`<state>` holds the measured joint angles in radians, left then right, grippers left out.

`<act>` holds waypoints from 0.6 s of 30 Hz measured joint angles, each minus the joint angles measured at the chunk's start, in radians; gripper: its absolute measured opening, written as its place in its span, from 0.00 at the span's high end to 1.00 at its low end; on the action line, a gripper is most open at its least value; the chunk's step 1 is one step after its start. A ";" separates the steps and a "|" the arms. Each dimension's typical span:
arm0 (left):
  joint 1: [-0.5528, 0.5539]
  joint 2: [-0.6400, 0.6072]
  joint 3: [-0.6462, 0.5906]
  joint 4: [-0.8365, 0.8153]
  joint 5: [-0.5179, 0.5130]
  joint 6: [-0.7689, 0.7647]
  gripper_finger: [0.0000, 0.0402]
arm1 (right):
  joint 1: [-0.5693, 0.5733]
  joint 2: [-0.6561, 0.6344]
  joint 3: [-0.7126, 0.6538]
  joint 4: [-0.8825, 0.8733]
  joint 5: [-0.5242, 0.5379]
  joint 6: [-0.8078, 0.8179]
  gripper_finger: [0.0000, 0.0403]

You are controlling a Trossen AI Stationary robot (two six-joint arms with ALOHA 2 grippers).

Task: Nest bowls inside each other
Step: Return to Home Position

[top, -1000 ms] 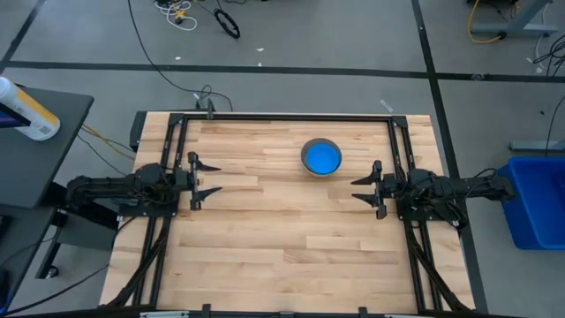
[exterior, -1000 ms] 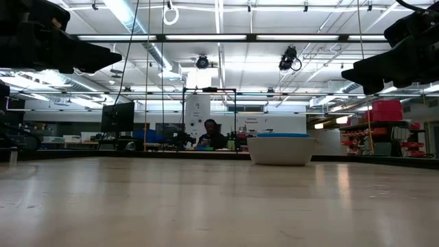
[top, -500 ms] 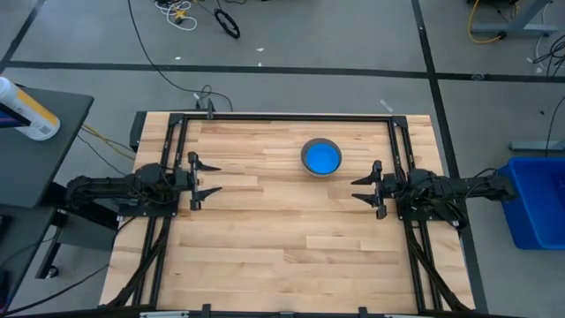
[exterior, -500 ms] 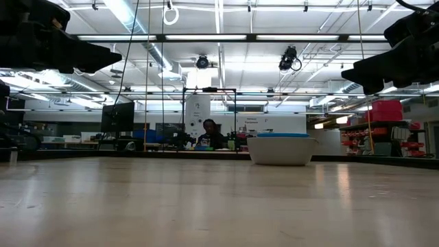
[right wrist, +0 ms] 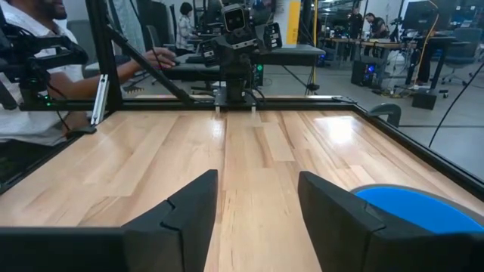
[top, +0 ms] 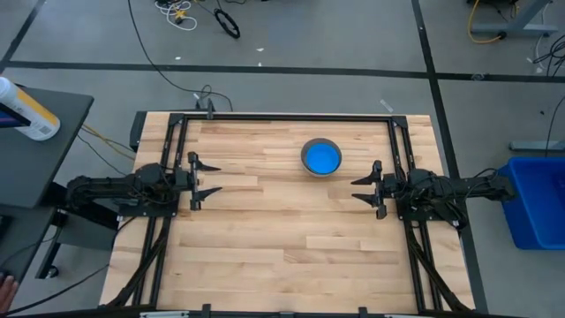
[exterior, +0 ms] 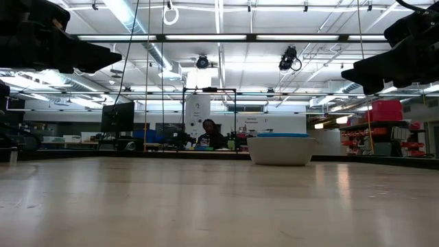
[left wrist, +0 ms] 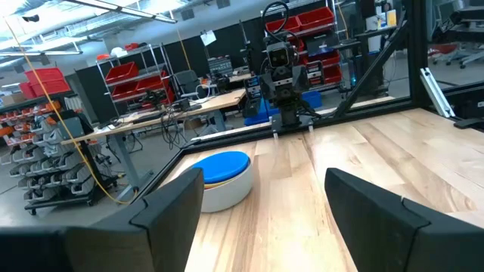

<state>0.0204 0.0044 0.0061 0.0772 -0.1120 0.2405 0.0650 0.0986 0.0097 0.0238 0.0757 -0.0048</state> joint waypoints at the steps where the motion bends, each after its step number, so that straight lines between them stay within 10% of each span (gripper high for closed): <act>1: 0.000 0.000 0.000 0.000 0.000 0.000 0.29 | 0.000 0.000 0.000 0.000 0.000 0.000 0.51; 18: 0.000 0.000 0.000 0.000 0.000 0.000 0.29 | 0.000 0.000 0.000 0.000 0.000 0.000 0.52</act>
<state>0.0204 0.0044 0.0063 0.0772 -0.1120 0.2405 0.0650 0.0986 0.0097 0.0238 0.0757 -0.0051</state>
